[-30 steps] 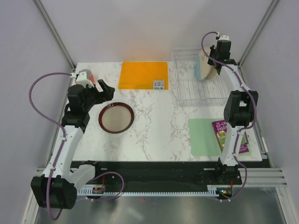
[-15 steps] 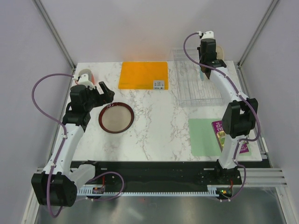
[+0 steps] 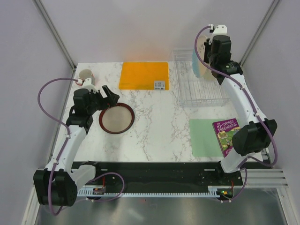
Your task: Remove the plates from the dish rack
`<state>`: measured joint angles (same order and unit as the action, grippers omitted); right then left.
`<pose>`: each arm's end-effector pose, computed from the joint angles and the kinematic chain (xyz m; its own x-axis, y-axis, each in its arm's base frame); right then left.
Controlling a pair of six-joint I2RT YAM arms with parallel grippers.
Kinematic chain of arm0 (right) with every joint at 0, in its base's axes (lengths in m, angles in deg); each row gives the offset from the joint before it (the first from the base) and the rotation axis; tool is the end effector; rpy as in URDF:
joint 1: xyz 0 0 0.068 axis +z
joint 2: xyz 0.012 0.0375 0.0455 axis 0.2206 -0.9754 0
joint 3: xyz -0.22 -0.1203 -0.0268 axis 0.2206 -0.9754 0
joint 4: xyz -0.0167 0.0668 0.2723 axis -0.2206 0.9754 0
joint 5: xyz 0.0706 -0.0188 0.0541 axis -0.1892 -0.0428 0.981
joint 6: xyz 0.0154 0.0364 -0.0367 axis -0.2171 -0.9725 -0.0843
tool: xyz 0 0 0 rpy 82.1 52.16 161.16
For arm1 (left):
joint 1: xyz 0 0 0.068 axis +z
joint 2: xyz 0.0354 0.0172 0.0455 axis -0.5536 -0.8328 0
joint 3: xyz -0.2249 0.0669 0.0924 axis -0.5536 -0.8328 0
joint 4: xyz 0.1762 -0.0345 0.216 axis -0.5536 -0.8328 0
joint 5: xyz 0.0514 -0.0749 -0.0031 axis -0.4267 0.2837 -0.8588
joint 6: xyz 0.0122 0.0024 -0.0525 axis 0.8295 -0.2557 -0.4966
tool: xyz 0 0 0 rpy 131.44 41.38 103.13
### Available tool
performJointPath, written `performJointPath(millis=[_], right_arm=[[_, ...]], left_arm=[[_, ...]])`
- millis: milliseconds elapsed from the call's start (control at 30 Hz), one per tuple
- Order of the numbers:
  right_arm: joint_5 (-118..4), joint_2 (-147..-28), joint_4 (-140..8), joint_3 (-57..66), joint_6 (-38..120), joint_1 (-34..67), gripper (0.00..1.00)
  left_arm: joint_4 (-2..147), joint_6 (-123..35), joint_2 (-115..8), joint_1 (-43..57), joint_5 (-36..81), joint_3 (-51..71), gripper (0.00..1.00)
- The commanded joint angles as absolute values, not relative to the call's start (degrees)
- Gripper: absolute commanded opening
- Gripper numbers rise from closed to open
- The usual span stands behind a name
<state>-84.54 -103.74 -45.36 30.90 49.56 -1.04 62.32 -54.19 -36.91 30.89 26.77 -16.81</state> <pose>0.4079 0.0719 0.4058 -0.2790 -0.0893 -0.9561 0.1267 0.9835 -0.1289 0.2683 -0.0205 0.2751 -0.4429 -0.3474 -0.8265 0.0862 0.9011 -0.4250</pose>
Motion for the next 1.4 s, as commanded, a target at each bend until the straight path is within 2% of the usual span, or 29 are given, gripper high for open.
performJointPath(millis=[0,233,733,967,1367], right_arm=[[-66.4,-95.8,-49.5,27.7,35.0,0.9,0.0],[-57.1,-93.3,-55.9,17.0,25.5,5.1,0.0],[-43.2,-92.9,-73.2,5.5,8.4,9.0,0.0],[-40.8,-93.3,-80.9,-0.4,1.5,11.7,0.0],[-39.0,-96.1,-87.2,-0.8,-3.6,17.4,0.0]], left_arm=[[70.2,-59.1,-38.9,30.9,33.3,-18.4,1.0],[79.5,-64.5,-39.1,30.9,39.6,-22.7,1.0],[92.4,-71.0,-43.9,30.9,44.9,-28.8,1.0],[97.7,-73.5,-45.4,30.9,46.8,-29.8,0.99],[102.7,-75.2,-48.4,30.9,47.0,-31.5,0.99]])
